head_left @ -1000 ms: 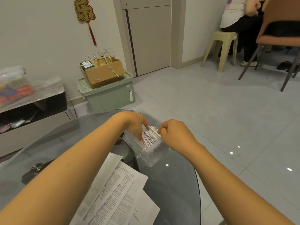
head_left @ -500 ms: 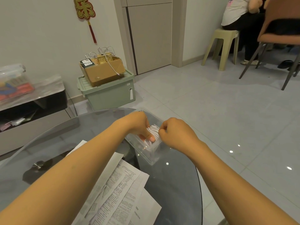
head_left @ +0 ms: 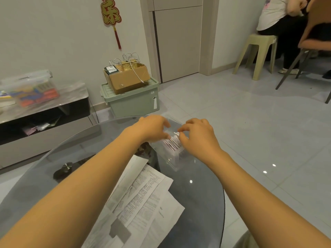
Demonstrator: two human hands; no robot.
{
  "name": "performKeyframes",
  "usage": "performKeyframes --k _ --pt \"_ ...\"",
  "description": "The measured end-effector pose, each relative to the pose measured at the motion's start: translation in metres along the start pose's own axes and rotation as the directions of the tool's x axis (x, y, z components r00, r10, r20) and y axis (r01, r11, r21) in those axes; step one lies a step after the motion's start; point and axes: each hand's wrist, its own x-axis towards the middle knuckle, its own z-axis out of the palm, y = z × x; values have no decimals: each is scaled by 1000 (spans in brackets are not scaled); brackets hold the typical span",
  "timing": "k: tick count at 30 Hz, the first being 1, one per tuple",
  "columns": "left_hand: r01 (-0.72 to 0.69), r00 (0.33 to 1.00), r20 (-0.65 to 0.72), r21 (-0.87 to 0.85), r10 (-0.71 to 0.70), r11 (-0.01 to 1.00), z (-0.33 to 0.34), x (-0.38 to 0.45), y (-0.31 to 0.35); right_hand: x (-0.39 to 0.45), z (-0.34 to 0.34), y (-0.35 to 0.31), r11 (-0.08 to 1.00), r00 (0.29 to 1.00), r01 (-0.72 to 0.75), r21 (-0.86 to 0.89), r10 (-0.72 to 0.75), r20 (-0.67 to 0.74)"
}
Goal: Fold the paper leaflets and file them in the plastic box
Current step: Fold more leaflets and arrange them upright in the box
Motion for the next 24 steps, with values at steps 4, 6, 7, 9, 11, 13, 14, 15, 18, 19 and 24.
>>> performKeyframes --k 4,6,7,9,11,13,14,15,18,19,24 --pt "20 958 -283 -91 -45 996 0 -63 0 -19 4 -21 989 990 144 29 -143 -10" --pt "47 945 -315 -130 -86 990 11 -96 -2 -30 8 -30 979 980 197 58 -197 -7" --pt "82 944 -305 -144 -123 986 19 -117 -5 -39 11 -37 970 974 226 85 -225 -12" --pt "160 938 -283 -154 -199 975 35 -144 -8 -52 17 -48 956 966 258 140 -259 -12" --pt "244 922 -264 -175 -284 954 52 -165 -12 -66 27 -58 947 955 286 150 -294 37" --pt "326 901 -229 -204 -368 923 67 -179 -15 -77 37 -66 939 934 323 118 -336 117" --pt "364 893 -207 -189 -399 912 74 -184 -17 -81 42 -69 933 922 341 112 -355 154" --pt "399 887 -182 -161 -425 902 79 -188 -19 -84 45 -71 929 911 354 113 -369 185" --pt "490 869 -55 -49 -492 871 99 -202 -33 -93 56 -76 920 876 378 100 -390 284" --pt "516 856 -11 -22 -517 856 103 -207 -39 -94 59 -77 919 867 382 97 -392 309" --pt "544 835 133 -53 -534 837 122 -229 -64 -103 75 -75 911 822 405 74 -399 406"
